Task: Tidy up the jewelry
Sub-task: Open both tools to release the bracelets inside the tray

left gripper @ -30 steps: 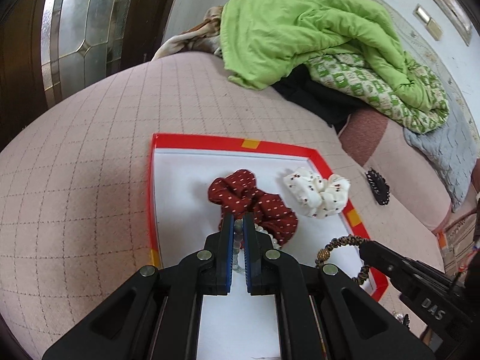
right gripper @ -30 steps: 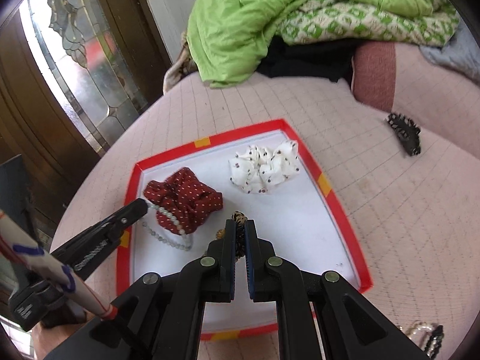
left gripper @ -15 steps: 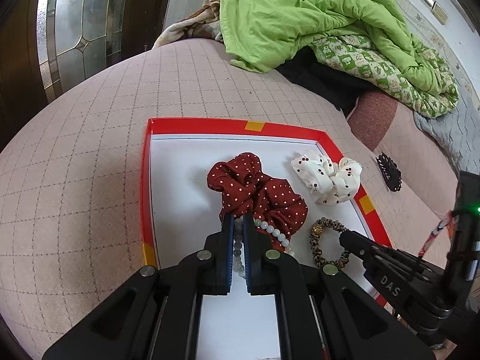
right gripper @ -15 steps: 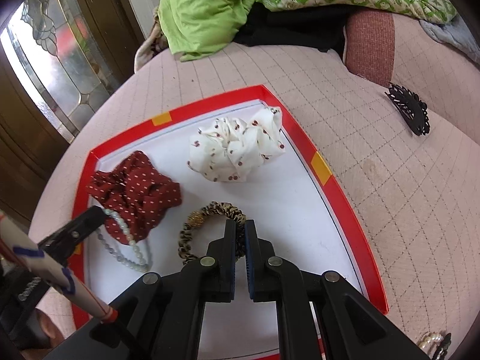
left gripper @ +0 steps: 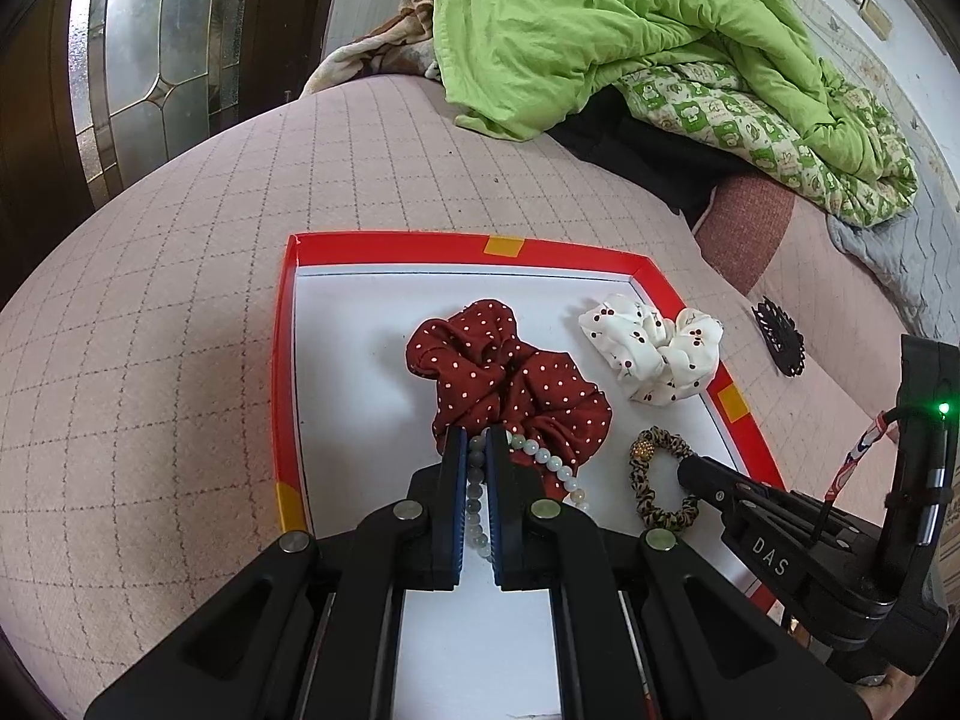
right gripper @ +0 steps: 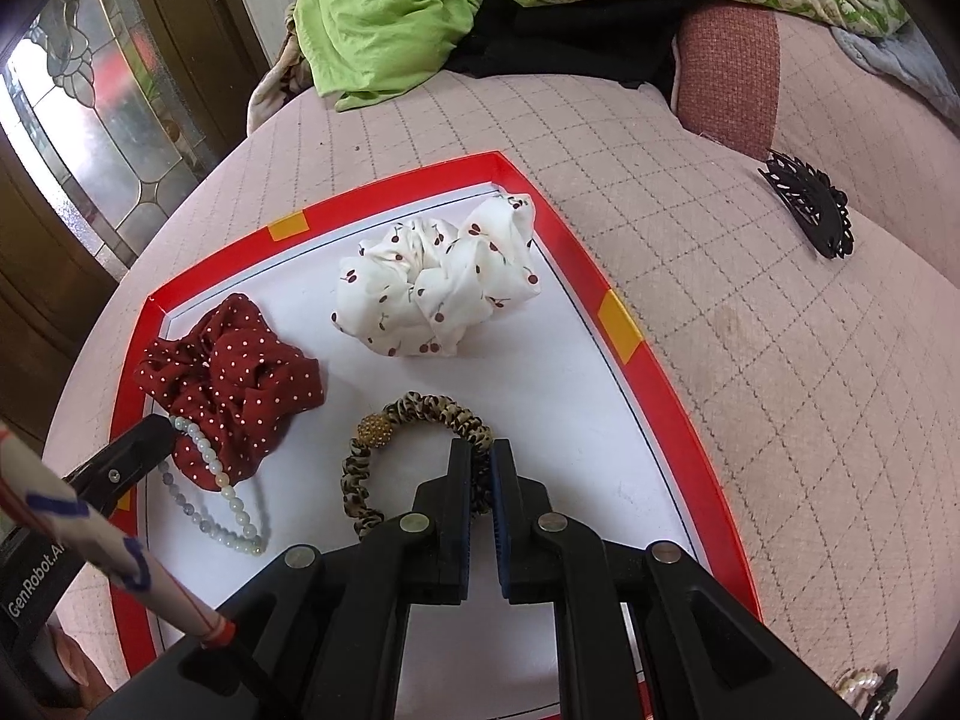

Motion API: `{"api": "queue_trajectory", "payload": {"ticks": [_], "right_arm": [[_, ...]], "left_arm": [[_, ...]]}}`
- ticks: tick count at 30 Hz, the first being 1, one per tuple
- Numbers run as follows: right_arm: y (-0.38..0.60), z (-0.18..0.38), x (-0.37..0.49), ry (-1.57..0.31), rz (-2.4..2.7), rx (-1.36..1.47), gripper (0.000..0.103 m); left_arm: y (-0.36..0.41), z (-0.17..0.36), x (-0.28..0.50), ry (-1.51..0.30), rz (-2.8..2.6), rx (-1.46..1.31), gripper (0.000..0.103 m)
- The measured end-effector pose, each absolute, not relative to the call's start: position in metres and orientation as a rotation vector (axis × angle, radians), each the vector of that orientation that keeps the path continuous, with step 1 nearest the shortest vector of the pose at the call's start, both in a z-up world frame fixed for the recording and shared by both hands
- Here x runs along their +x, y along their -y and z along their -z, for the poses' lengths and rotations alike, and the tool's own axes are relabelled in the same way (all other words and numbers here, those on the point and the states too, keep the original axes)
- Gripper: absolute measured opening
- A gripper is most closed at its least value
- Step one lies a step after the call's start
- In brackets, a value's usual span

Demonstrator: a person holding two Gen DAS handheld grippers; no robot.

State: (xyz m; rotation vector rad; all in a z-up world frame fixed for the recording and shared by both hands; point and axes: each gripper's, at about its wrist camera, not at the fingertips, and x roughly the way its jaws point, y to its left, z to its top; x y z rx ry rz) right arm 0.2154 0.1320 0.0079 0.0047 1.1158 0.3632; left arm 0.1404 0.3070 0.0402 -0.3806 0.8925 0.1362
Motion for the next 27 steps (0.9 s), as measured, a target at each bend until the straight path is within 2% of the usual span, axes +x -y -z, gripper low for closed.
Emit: {"api": "queue_trajectory", "payload": {"ticks": [6, 8, 10, 11, 19, 27], "right_arm": [[-0.126, -0.010, 0.215, -1.117, -0.363, 0.022, 0.009], [-0.123, -0.014, 0.215, -1.110, -0.365, 0.036, 0.010], [-0.121, -0.017, 0.214, -1.102, -0.368, 0.037, 0.012], [-0.120, -0.019, 0.213, -1.098, -0.369, 0.038, 0.012], [-0.105, -0.036, 0.205, -1.072, -0.381, 0.067, 0.013], [-0.050, -0.055, 0.171, -1.026, -0.401, 0.134, 0.013]], "left_arm": [[-0.305, -0.043, 0.141, -0.875, -0.134, -0.375, 0.006], [-0.304, -0.047, 0.140, -0.862, -0.136, -0.369, 0.012], [-0.302, -0.051, 0.139, -0.844, -0.143, -0.359, 0.032], [-0.301, -0.052, 0.138, -0.838, -0.147, -0.355, 0.034], [-0.287, -0.067, 0.136, -0.771, -0.114, -0.329, 0.034], [-0.242, -0.082, 0.138, -0.721, -0.031, -0.225, 0.035]]}}
